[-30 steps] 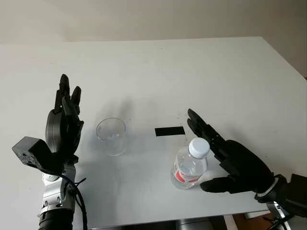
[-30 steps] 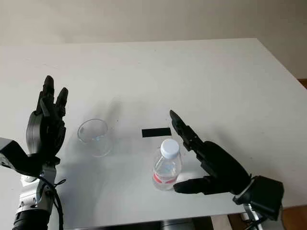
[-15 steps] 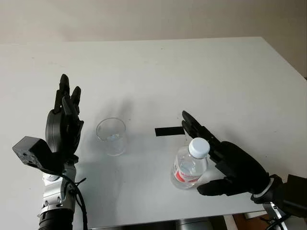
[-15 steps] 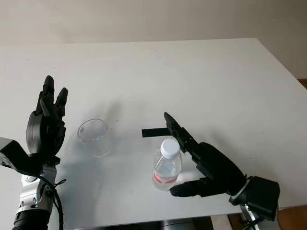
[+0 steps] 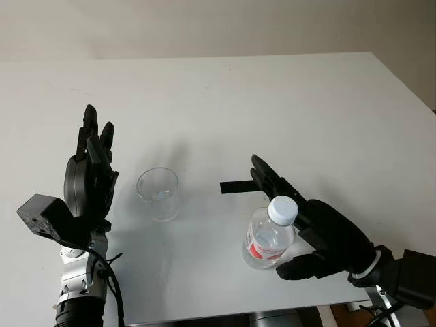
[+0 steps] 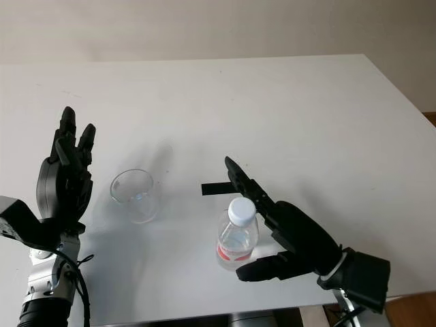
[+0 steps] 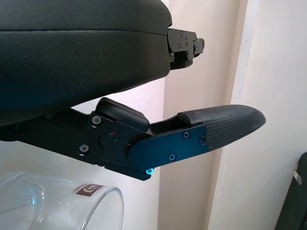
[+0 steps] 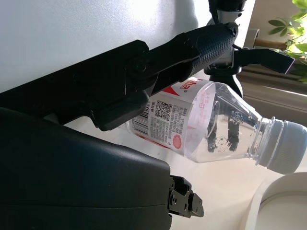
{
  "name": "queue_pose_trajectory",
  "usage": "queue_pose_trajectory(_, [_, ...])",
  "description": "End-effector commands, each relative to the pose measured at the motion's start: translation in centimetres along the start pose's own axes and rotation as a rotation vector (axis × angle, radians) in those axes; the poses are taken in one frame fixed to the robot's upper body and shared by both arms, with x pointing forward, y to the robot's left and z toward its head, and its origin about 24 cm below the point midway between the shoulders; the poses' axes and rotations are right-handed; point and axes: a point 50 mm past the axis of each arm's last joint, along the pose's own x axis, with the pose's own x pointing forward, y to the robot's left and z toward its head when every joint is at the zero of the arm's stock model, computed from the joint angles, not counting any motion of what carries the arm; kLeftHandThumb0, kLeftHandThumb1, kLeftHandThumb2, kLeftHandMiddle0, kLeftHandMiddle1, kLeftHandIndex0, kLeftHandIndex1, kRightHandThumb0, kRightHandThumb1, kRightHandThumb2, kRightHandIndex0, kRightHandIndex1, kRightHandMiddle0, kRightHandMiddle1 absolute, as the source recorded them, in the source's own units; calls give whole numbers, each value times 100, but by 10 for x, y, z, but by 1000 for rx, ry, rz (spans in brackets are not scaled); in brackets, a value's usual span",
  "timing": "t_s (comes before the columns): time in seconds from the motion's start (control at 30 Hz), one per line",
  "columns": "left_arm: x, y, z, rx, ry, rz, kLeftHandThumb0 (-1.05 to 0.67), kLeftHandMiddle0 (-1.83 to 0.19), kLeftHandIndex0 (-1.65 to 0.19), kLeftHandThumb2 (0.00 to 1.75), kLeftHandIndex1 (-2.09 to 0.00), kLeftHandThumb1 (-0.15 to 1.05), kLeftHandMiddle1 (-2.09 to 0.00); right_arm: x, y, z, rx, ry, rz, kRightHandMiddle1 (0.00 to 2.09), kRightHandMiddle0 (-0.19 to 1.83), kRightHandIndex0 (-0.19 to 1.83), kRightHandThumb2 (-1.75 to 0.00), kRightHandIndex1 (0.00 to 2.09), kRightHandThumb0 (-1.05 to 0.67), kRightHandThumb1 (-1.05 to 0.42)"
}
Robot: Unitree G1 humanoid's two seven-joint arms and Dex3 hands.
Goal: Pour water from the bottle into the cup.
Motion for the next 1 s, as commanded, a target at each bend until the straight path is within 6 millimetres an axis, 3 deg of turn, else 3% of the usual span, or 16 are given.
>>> queue_pose_trajectory(0.0, [2, -1, 3, 6, -18, -11, -87, 19, 1, 71, 0, 105, -48, 4, 0, 0, -4, -23, 6, 0, -19, -19, -6, 0, -99, -99])
queue_pose_trajectory(0.83, [2, -3, 2, -3, -15, -1, -88, 19, 2, 69, 0, 105, -43, 15, 14, -7, 54, -43, 15, 2, -17, -19, -4, 1, -98, -98])
queue_pose_trajectory(0.97, [2, -2, 2, -3, -20, -12, -87, 19, 4, 69, 0, 105, -41, 17, 12, -9, 64, -14, -22, 12, 4, 7, -4, 11, -80, -90])
